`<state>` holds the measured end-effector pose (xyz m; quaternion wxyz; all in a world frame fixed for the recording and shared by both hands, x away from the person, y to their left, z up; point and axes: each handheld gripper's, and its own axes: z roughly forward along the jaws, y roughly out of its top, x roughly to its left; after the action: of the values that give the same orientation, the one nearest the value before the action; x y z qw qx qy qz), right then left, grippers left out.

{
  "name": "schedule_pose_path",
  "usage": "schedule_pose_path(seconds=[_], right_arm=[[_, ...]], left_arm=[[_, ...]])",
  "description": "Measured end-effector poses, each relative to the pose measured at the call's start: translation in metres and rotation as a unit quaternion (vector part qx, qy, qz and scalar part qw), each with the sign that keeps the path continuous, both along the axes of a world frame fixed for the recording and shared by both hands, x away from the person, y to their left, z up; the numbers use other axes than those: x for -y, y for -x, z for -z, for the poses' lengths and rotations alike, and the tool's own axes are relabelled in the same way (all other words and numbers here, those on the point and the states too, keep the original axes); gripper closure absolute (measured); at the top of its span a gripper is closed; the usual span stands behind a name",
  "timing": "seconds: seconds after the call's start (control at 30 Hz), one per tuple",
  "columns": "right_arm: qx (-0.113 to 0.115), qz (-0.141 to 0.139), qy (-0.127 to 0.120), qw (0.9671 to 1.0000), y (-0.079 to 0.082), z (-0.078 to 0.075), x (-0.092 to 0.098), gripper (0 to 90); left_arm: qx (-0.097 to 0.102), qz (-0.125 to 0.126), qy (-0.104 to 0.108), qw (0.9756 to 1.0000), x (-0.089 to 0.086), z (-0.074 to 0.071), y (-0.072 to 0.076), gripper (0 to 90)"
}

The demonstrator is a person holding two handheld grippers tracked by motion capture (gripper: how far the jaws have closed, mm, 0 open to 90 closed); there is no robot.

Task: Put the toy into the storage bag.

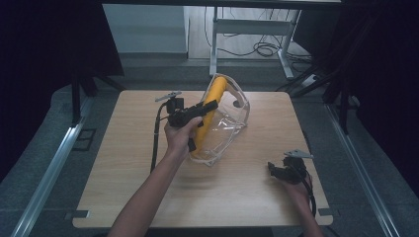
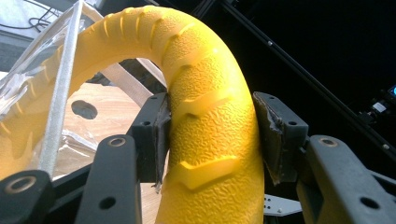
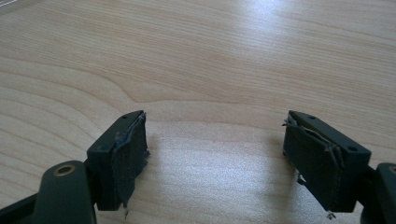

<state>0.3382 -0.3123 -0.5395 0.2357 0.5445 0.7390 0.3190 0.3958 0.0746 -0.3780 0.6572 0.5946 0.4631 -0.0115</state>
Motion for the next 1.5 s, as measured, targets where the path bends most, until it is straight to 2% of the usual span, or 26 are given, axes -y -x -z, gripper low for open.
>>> schedule_pose_path(seconds=[0.27, 0.43, 0.6, 0.7, 0.8, 1.13, 1.5], right_arm=[[0.0, 0.0, 0.0, 1.0, 0.0, 0.0, 0.0, 22.3], [0.001, 0.0, 0.0, 1.0, 0.0, 0.0, 0.001, 22.3], [0.001, 0.001, 0.0, 1.0, 0.001, 0.0, 0.001, 22.3], [0.001, 0.001, 0.0, 1.0, 0.001, 0.0, 0.001, 22.2], [0.001, 0.001, 0.001, 1.0, 0.001, 0.0, 0.001, 22.1], [0.001, 0.004, 0.002, 1.0, 0.001, 0.0, 0.001, 22.3], [0.0, 0.004, 0.002, 1.0, 0.001, 0.0, 0.001, 22.3]], left_arm=[[-0.002, -0.001, -0.003, 1.0, 0.003, 0.001, -0.002, 47.8], [-0.011, 0.003, -0.005, 0.9999, 0.002, 0.001, -0.004, 42.1], [-0.005, 0.003, -0.004, 1.0, -0.008, -0.001, -0.001, 35.0], [0.004, -0.001, -0.008, 1.0, -0.015, -0.004, 0.003, 34.3], [0.009, 0.0, -0.004, 1.0, -0.023, -0.006, 0.008, 33.9], [0.011, 0.001, -0.002, 0.9999, -0.042, -0.005, 0.017, 33.1], [0.013, 0.014, -0.023, 0.9996, -0.055, 0.0, 0.03, 33.6]])
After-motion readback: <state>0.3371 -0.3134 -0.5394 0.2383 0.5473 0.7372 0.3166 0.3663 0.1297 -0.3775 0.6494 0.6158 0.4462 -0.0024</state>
